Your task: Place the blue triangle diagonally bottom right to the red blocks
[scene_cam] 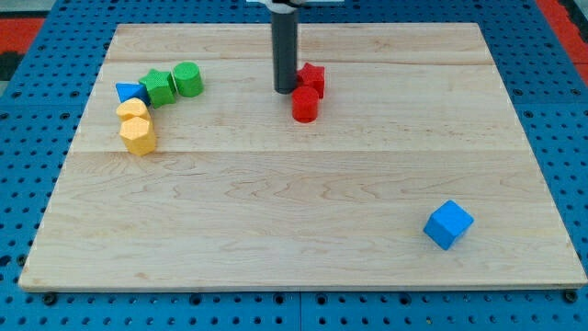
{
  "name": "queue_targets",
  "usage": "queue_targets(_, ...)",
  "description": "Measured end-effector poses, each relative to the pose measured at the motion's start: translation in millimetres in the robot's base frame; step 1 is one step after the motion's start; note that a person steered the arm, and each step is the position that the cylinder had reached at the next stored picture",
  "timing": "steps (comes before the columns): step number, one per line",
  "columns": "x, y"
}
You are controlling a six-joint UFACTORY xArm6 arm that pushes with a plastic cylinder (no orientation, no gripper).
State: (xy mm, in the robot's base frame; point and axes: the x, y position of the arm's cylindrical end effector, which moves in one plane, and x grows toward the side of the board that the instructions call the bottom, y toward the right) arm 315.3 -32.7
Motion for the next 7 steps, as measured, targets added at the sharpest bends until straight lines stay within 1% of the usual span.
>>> queue_targets(1,-44,-10)
queue_targets(2,-36,40)
queue_targets(3,0,10)
queue_targets(4,3,11)
queue_targets(5,-33,-11)
queue_targets(6,-83,-71)
queue_targets(7,-70,-177)
